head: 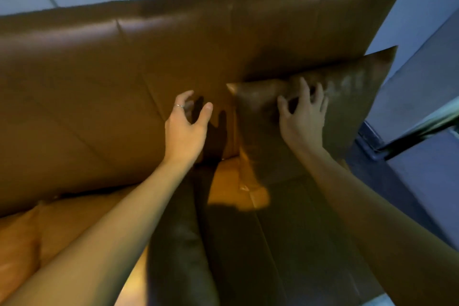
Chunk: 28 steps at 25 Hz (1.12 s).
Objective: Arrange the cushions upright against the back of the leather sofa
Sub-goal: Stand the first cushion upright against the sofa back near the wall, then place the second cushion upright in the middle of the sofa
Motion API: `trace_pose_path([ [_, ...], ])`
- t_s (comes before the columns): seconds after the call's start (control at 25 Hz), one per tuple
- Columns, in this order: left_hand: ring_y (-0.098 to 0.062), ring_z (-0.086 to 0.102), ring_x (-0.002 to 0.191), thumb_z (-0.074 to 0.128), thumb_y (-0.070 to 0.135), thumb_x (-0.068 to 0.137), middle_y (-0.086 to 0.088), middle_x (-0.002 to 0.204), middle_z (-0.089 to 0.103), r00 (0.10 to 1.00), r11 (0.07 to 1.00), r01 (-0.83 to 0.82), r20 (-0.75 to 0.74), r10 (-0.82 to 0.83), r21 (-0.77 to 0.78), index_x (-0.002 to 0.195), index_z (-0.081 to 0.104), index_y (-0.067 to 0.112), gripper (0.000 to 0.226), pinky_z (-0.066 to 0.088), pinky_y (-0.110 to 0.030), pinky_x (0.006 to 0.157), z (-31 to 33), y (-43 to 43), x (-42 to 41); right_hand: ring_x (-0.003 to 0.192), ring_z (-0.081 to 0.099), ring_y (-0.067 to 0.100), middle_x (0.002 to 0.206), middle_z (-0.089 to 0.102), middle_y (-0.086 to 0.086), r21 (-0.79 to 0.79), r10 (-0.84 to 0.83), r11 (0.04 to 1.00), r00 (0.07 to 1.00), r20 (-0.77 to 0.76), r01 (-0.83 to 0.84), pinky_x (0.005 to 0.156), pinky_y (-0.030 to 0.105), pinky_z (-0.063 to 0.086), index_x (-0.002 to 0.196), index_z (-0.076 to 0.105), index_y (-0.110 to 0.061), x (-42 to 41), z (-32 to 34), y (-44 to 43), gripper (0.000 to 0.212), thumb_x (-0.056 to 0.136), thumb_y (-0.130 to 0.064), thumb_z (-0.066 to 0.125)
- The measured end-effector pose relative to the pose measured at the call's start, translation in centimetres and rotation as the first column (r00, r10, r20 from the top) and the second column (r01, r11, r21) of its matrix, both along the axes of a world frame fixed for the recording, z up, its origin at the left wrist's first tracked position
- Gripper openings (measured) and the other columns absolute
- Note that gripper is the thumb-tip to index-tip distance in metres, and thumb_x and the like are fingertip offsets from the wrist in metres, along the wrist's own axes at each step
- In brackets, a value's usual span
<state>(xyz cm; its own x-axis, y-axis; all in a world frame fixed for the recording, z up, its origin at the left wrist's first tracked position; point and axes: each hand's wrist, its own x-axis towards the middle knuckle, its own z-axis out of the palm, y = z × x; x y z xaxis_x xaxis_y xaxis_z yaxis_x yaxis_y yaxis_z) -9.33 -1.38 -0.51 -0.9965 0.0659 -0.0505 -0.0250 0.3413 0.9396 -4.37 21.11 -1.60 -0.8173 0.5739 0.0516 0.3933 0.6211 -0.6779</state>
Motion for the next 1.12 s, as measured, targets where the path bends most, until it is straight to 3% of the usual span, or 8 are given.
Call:
trace_pose_path([
  [0.24,-0.016,0.045,0.139,0.060,0.043,0.098,-0.001,0.150,0.051,0.998,0.992,-0.023,-0.059,0.016,-0.125,0.149,0.043,0.025,0.056,0.040,-0.032,0.109,0.3,-15.2,1.5,0.156,0.001,0.032,0.170,0.004,0.007,0.214,0.248,0.942,0.965,0.080,-0.259,0.119,0.064,0.010,0.159,0.014,-0.033,1.3,-1.8,-16.3,0.067,0.101,-0.055,0.041],
  [0.36,-0.019,0.043,0.141,0.060,0.045,0.098,-0.002,0.153,0.049,0.999,0.981,-0.054,-0.013,0.052,-0.188,0.150,0.041,0.024,0.060,0.037,-0.028,0.105,-1.3,-22.9,2.9,0.155,0.004,0.033,0.170,0.007,0.008,0.177,0.294,0.933,0.947,0.131,-0.314,0.118,0.065,0.012,0.159,0.015,-0.033,3.4,-4.5,-23.9,0.068,0.101,-0.056,0.041],
  [0.52,-0.028,0.047,0.138,0.062,0.050,0.095,-0.007,0.151,0.050,0.976,0.952,-0.116,0.145,0.162,-0.283,0.151,0.040,0.021,0.066,0.041,-0.037,0.106,-6.5,-30.2,5.3,0.155,0.006,0.033,0.170,0.007,0.007,0.056,0.308,0.939,0.901,0.307,-0.340,0.118,0.066,0.013,0.159,0.013,-0.033,6.3,-9.4,-30.5,0.070,0.100,-0.061,0.038],
  [0.68,-0.036,0.050,0.134,0.069,0.049,0.090,-0.012,0.146,0.055,0.848,0.928,-0.208,0.416,0.329,-0.310,0.147,0.043,0.016,0.071,0.041,-0.042,0.110,-12.9,-34.4,8.3,0.151,0.018,0.040,0.165,0.020,0.011,-0.184,0.175,0.978,0.861,0.478,-0.097,0.118,0.065,0.016,0.156,0.024,-0.031,9.0,-14.3,-32.1,0.061,0.102,-0.059,0.031],
  [0.8,-0.038,0.052,0.129,0.074,0.046,0.087,-0.009,0.144,0.055,0.727,0.929,-0.304,0.578,0.370,-0.211,0.147,0.040,0.018,0.074,0.042,-0.044,0.105,-15.4,-35.9,10.1,0.142,0.034,0.044,0.157,0.033,0.013,-0.361,0.087,0.926,0.865,0.494,0.113,0.113,0.063,0.028,0.151,0.027,-0.031,9.7,-17.0,-31.1,0.067,0.095,-0.065,0.042],
  [0.88,-0.037,0.052,0.128,0.077,0.047,0.084,-0.005,0.138,0.054,0.676,0.921,-0.357,0.637,0.371,-0.157,0.148,0.038,0.018,0.081,0.042,-0.042,0.096,-16.0,-36.2,10.7,0.135,0.045,0.041,0.151,0.043,0.012,-0.485,0.044,0.847,0.881,0.471,0.217,0.111,0.059,0.036,0.149,0.029,-0.030,9.3,-18.9,-29.8,0.100,0.066,-0.080,0.056],
  [0.96,-0.035,0.055,0.124,0.080,0.049,0.080,-0.005,0.138,0.056,0.657,0.914,-0.392,0.663,0.360,-0.108,0.147,0.040,0.016,0.085,0.044,-0.042,0.092,-16.4,-36.4,10.6,0.129,0.053,0.037,0.145,0.052,0.010,-0.590,0.001,0.752,0.895,0.445,0.293,0.109,0.054,0.043,0.149,0.035,-0.024,8.6,-20.9,-28.4,0.120,0.046,-0.077,0.066],
  [1.12,-0.029,0.057,0.113,0.083,0.054,0.075,-0.004,0.129,0.056,0.641,0.895,-0.442,0.676,0.363,-0.061,0.148,0.039,0.016,0.094,0.046,-0.042,0.094,-15.8,-35.8,10.4,0.108,0.068,0.033,0.126,0.067,0.008,-0.718,0.021,0.603,0.892,0.451,0.348,0.093,0.050,0.056,0.140,0.052,-0.016,8.2,-20.6,-26.9,0.112,0.041,-0.055,0.088],
])
